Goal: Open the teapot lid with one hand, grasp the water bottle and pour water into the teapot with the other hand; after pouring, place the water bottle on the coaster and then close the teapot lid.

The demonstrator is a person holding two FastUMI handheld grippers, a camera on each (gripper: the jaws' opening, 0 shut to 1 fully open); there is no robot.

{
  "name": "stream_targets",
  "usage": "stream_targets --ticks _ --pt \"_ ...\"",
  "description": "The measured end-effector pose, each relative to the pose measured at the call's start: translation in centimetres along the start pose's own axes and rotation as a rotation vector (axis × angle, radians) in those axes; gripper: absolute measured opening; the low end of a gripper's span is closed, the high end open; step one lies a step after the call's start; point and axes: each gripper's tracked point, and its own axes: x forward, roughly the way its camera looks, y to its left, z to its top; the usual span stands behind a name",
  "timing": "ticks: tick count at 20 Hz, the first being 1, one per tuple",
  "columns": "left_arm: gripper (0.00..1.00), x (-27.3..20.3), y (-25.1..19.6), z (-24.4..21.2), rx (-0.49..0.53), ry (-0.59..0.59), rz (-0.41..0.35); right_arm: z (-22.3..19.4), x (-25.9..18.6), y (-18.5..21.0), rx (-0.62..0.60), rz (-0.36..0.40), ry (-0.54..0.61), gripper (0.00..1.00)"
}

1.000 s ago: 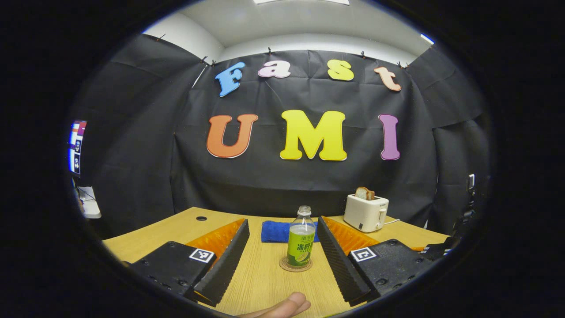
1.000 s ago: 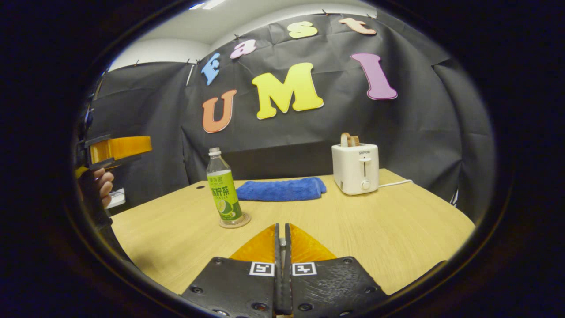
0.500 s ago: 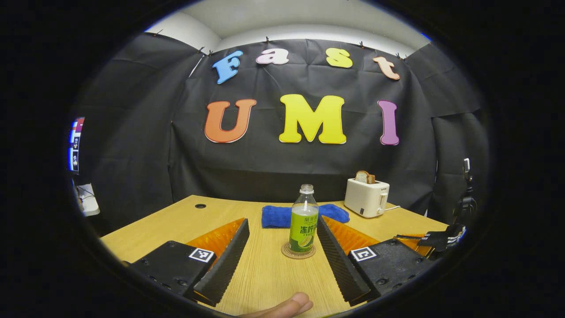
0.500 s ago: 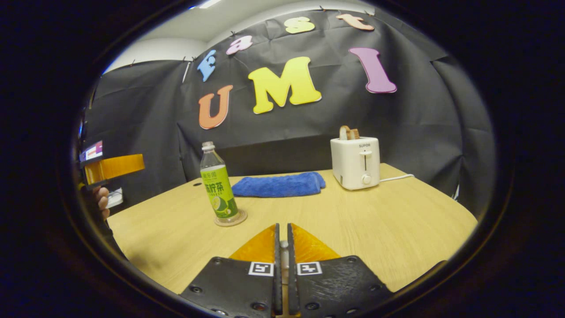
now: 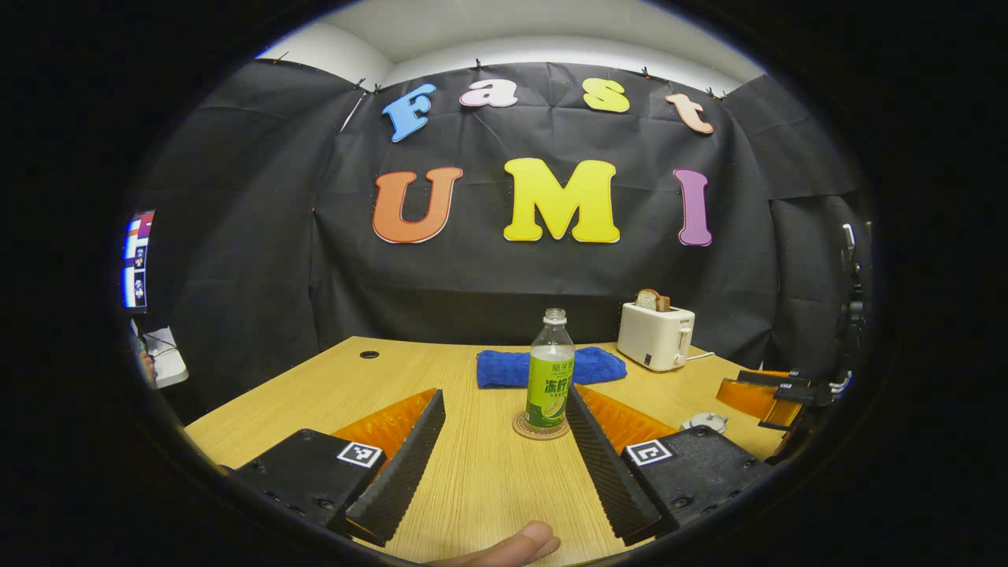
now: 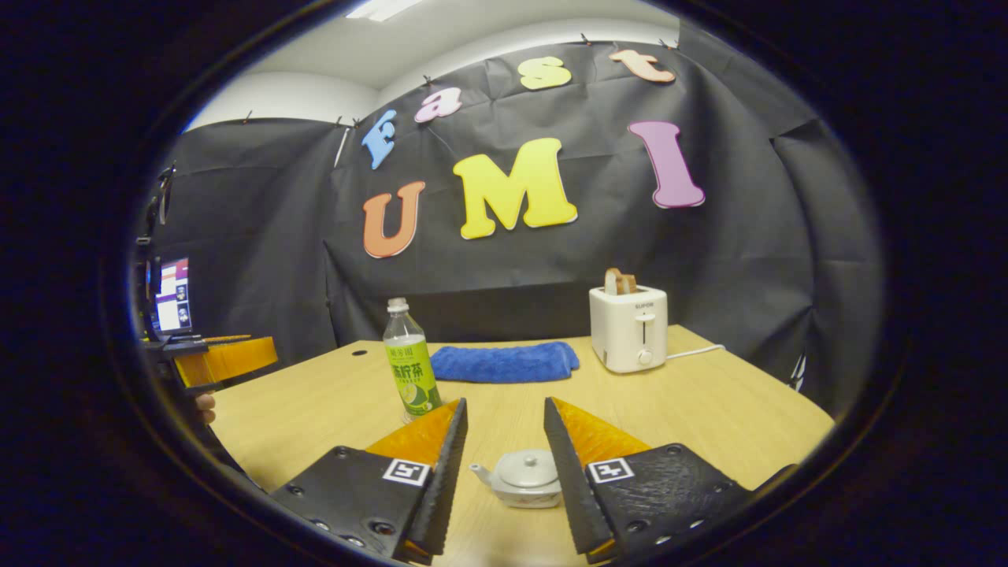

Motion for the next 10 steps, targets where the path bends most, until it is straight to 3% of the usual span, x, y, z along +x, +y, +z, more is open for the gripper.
stream_targets --ticks 5,10 --pt "0.96 -2.3 1.2 1.5 -0.002 -0.011 0.016 4.9 -4.1 0.5 -0.069 -0.038 -0.084 0.94" --pt "0.96 -5.0 1.3 3.7 0.03 -0.042 0.028 8.3 -8.3 -0.2 -0.13 -0.118 -0.112 0.96"
